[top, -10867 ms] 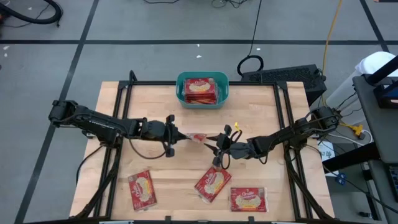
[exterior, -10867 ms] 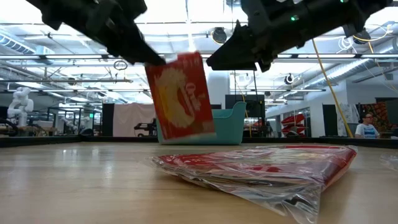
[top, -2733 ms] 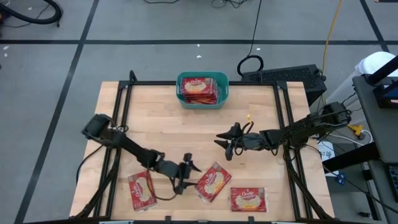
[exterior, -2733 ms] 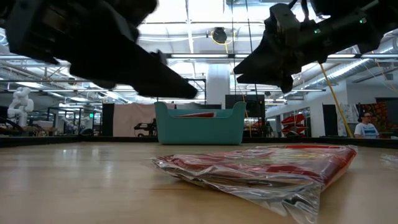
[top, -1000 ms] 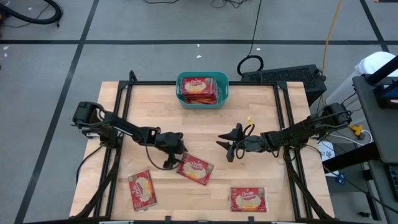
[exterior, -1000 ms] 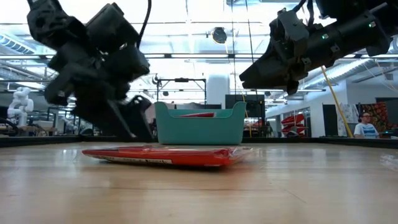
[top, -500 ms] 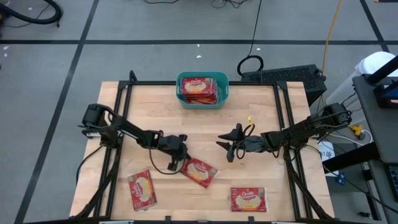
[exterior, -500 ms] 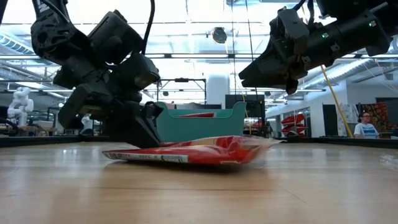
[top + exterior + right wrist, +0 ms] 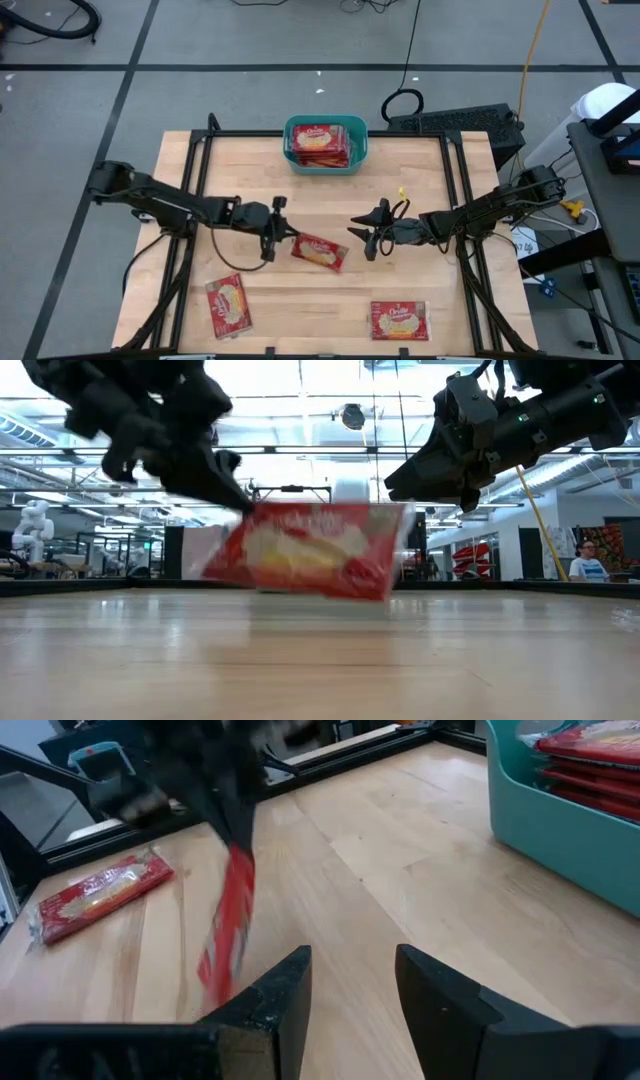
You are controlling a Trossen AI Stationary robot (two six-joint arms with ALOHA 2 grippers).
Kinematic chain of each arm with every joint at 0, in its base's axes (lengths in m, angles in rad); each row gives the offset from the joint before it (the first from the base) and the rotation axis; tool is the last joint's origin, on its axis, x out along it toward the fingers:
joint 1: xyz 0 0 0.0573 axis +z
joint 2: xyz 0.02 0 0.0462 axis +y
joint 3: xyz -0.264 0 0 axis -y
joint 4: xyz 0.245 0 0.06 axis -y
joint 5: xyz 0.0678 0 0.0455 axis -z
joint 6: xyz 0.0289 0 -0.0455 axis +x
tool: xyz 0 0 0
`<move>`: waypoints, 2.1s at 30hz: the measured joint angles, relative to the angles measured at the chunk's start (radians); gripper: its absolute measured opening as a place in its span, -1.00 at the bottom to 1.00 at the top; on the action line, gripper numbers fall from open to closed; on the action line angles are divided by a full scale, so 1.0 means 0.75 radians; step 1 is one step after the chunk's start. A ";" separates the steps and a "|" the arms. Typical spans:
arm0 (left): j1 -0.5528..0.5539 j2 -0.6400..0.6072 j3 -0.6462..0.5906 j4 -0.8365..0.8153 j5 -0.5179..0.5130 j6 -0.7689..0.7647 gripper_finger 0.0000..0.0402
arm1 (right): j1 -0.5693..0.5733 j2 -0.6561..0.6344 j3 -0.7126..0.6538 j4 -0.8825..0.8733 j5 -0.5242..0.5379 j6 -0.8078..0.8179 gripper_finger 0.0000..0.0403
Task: Sort popcorn bags into baskets
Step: Put the red popcorn bag into the green bin
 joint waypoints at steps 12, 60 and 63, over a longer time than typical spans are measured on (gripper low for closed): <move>0.001 -0.398 0.001 -0.275 -0.181 0.082 -0.99 | 0.009 0.000 0.000 0.014 0.002 0.074 -0.30; 1.118 -0.078 0.138 0.377 0.402 0.408 -0.98 | 0.078 0.180 -0.001 0.239 0.115 0.030 -0.30; 1.155 0.039 0.246 0.356 0.407 0.410 -0.96 | 0.068 0.180 0.000 0.259 0.115 0.014 -0.30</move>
